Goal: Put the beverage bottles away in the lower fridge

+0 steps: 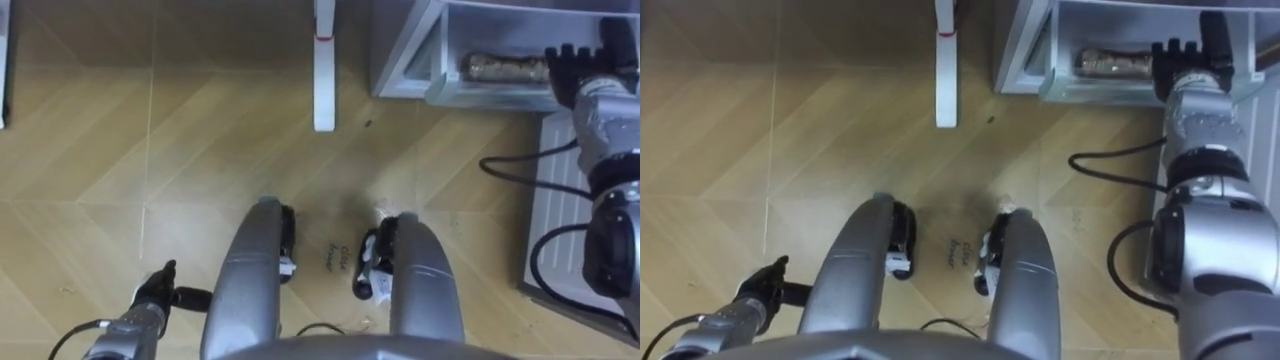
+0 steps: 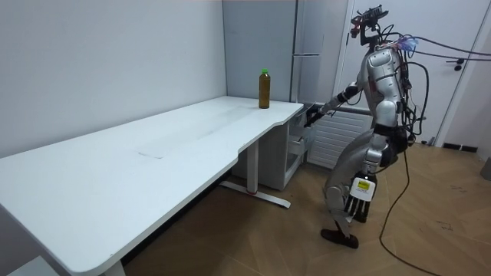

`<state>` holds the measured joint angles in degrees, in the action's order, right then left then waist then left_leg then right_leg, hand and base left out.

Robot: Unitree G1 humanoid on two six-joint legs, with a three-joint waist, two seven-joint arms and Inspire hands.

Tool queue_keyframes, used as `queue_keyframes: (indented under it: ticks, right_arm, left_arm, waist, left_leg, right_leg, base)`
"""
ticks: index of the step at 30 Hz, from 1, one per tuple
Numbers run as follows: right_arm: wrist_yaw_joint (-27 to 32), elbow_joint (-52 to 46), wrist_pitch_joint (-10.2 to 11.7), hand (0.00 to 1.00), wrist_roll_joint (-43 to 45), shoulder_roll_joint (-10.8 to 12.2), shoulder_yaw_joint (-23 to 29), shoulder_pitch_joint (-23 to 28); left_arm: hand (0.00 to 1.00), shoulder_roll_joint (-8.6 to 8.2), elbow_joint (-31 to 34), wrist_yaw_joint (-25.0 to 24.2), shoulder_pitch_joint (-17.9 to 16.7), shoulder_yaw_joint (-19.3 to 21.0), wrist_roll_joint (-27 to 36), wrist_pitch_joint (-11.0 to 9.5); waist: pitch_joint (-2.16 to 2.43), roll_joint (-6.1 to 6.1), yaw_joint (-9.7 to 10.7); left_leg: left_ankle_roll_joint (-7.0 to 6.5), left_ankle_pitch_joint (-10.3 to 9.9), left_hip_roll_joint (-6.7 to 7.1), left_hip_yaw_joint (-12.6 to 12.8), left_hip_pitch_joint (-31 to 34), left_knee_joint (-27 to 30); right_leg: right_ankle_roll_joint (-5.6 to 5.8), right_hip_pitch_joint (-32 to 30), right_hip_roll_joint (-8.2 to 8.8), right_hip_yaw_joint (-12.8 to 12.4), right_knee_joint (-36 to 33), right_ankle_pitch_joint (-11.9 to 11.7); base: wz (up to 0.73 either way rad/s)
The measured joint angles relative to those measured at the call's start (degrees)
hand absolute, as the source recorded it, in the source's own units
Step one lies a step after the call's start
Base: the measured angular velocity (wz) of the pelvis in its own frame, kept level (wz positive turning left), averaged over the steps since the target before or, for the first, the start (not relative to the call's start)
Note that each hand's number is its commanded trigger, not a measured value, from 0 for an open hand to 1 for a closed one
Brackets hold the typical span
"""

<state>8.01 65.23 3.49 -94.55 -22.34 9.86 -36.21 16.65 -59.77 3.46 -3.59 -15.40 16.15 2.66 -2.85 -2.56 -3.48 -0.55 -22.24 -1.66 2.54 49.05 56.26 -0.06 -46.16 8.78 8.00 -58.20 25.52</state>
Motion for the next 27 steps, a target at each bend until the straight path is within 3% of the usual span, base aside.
queue_keyframes:
  ticks: [7, 11, 14, 19, 23, 24, 27]
  right_arm:
    - [-2.2, 2.5, -0.7, 0.00, 0.3, 0.0, 0.1, 2.8]
    - [-4.3, 3.6, -0.7, 0.00, 0.8, 0.1, 0.5, 4.5]
    - [-6.1, 3.7, -0.7, 0.00, 2.3, 0.3, 0.4, 7.5]
    - [-9.9, 4.0, -1.0, 0.00, 3.2, 2.2, 0.3, 13.8]
    - [-13.7, 6.7, -2.2, 0.00, 6.3, 3.5, 0.3, 18.4]
    - [-14.9, 7.4, -2.5, 0.00, 6.5, 3.9, -0.1, 20.2]
    - [-17.0, 8.6, -3.7, 0.00, 8.6, 4.2, -0.3, 24.7]
  left_arm:
    - [0.00, -0.37, -2.7, -1.3, 1.3, 0.9, -0.2, 0.3]
    - [0.00, -0.90, -2.9, -2.0, 2.7, 3.0, -0.1, 0.3]
    - [0.00, -1.38, -4.8, -3.2, 2.8, 4.0, 0.0, -0.2]
    - [0.00, -1.72, -6.7, -4.2, 1.7, 5.4, 0.0, -0.6]
    - [0.00, -1.99, -6.7, -4.1, 0.3, 8.5, 0.1, -1.8]
    - [0.00, -1.89, -6.7, -4.1, -0.4, 8.7, 0.1, -2.1]
    - [0.00, -1.97, -7.1, -4.2, -1.5, 10.8, -0.1, -3.2]
  waist:
    - [-0.01, 0.86, -1.0]
    - [-0.41, 2.06, -1.5]
    - [-0.08, 3.65, -1.6]
    - [0.16, 3.65, -1.6]
    - [0.57, 3.44, -1.6]
    - [1.34, 3.06, -1.5]
    - [2.45, 2.08, -1.5]
  left_leg:
    - [-0.07, 0.1, 0.10, 0.3, -6.2, -4.6]
    - [-0.06, 0.1, 0.18, 0.4, -9.9, -6.6]
    - [0.09, 0.1, 0.00, -0.1, -13.8, -9.2]
    - [0.32, 2.2, 0.20, 0.3, -20.7, -16.6]
    - [0.40, 3.4, 0.02, 0.6, -26.3, -22.2]
    - [0.39, 3.7, 0.17, 0.6, -28.3, -24.3]
    - [0.48, 5.2, 0.48, 1.1, -34.4, -30.5]
  right_leg:
    - [0.72, 6.4, -0.39, 0.1, 5.1, -0.5]
    - [0.86, 10.1, -0.36, 0.5, 7.2, -0.6]
    - [0.92, 14.6, -0.91, 1.4, 10.8, -1.2]
    - [1.32, 21.3, -1.46, 1.8, 18.6, -3.5]
    - [1.74, 26.6, -2.52, 2.0, 25.7, -6.3]
    - [1.88, 28.4, -2.61, 1.8, 27.7, -6.8]
    - [2.30, 34.3, -3.04, 1.6, 33.5, -8.6]
  base:
    - [0.00]
    - [0.02]
    - [0.03]
    - [-0.03]
    - [-0.09]
    - [-0.13]
    - [-0.09]
